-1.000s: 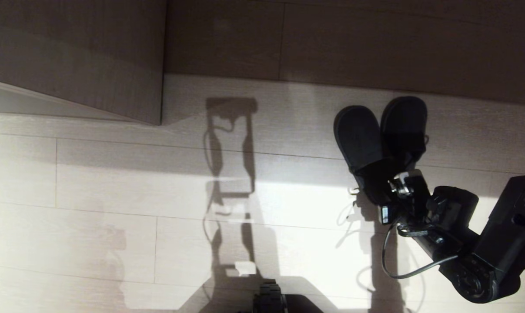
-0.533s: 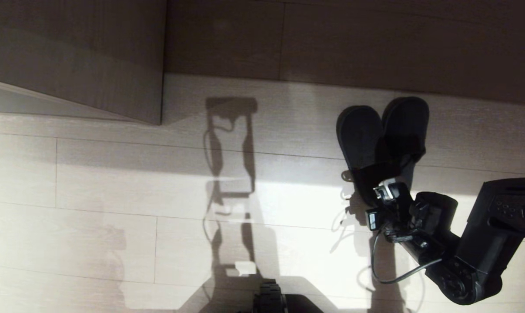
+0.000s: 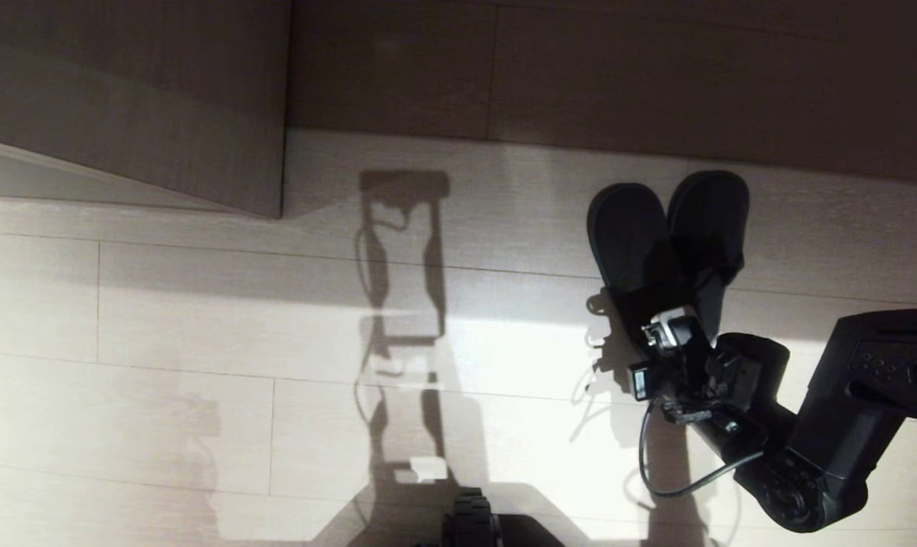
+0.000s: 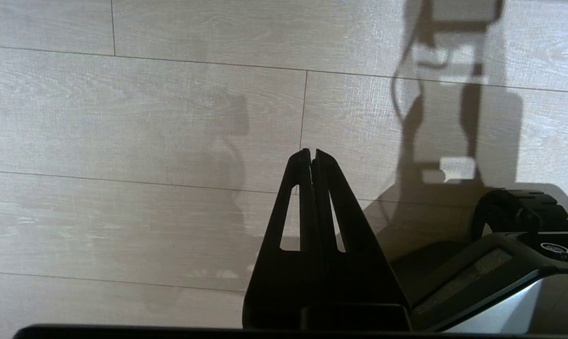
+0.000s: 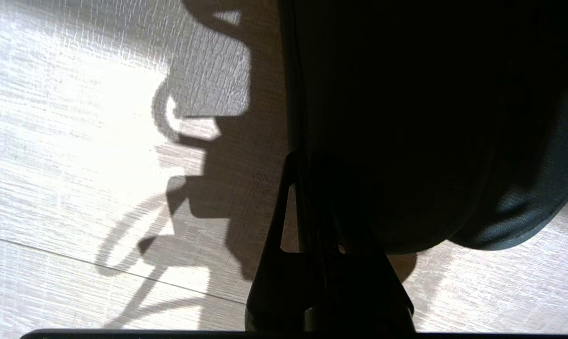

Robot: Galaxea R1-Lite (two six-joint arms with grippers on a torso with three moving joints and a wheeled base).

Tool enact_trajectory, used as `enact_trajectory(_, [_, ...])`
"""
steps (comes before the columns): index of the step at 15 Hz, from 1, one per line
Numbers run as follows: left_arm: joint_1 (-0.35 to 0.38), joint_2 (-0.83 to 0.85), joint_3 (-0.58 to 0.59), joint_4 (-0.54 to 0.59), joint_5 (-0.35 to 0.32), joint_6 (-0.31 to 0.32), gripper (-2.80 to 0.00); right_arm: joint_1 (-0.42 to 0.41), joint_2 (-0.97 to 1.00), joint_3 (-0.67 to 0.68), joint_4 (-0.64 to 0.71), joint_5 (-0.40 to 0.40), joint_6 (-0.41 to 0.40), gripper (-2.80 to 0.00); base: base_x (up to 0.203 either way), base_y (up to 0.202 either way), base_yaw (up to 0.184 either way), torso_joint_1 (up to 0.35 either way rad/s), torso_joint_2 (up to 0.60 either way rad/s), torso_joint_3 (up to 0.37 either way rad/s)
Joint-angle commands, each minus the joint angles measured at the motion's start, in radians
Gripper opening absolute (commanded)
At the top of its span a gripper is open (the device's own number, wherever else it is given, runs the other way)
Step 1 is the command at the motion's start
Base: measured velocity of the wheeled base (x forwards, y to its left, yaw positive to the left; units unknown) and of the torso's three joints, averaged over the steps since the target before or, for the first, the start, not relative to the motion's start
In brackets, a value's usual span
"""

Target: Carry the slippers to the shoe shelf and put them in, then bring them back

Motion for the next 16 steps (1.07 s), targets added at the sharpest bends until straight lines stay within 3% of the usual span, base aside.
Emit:
enact_trajectory(1, [0.000,0.001,0.002,0.000,0.001,0.001,-2.80,0.001,-0.017,0.004,-0.009,-0.001,-0.002,-2.80,0.000,0.000,0.000,0.000,0.00,0.000])
enact_trajectory(7, [0.000,0.001,0.002,0.000,0.001,0.001,-2.80,-0.004,-0.231,0.077,-0.007,-0.003,-0.002,-2.80,0.000,0.000,0.000,0.000,0.00,0.000])
enact_trajectory(16, [0.000,0.001,0.002,0.000,0.001,0.001,-2.80,-0.003,-0.739,0.454,0.001,-0.002,-0.003,-2.80,0.000,0.000,0.000,0.000,0.00,0.000])
